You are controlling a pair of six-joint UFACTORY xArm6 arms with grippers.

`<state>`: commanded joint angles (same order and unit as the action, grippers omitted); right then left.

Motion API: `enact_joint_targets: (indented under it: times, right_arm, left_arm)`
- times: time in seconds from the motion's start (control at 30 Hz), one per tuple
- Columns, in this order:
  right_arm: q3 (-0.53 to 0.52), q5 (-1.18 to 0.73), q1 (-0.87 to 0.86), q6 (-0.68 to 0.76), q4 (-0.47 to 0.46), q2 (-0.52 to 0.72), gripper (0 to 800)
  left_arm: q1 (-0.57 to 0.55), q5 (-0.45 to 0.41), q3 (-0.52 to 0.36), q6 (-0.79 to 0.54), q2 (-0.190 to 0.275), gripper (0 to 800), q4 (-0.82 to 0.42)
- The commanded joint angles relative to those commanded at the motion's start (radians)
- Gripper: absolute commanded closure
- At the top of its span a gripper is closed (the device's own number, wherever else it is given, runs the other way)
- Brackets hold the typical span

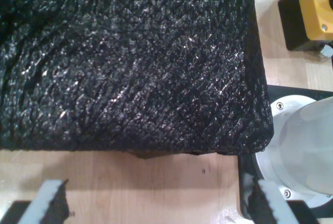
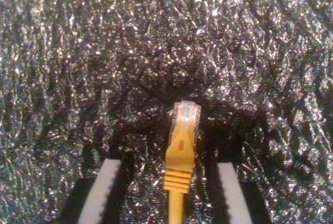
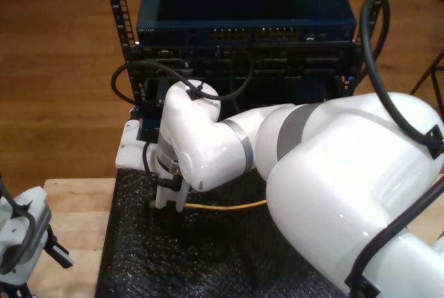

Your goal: Grab the cable and plug it in

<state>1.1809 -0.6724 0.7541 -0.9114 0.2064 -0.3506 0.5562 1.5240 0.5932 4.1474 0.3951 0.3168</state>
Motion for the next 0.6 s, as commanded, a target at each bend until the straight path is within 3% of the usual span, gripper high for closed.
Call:
enact_joint_targets:
  times: [0.07, 0.6]
  right_arm:
    - [-0.002, 0.002, -0.002, 0.000, 0.000, 0.000, 449]
    - [0.040, -0.009, -0.002, 0.017, -0.048, 0.006, 467]
  left_arm:
    - [0.000, 0.000, -0.002, 0.000, -0.002, 0, 0.000]
    - [0.000, 0.000, -0.002, 0.000, -0.002, 0, 0.000]
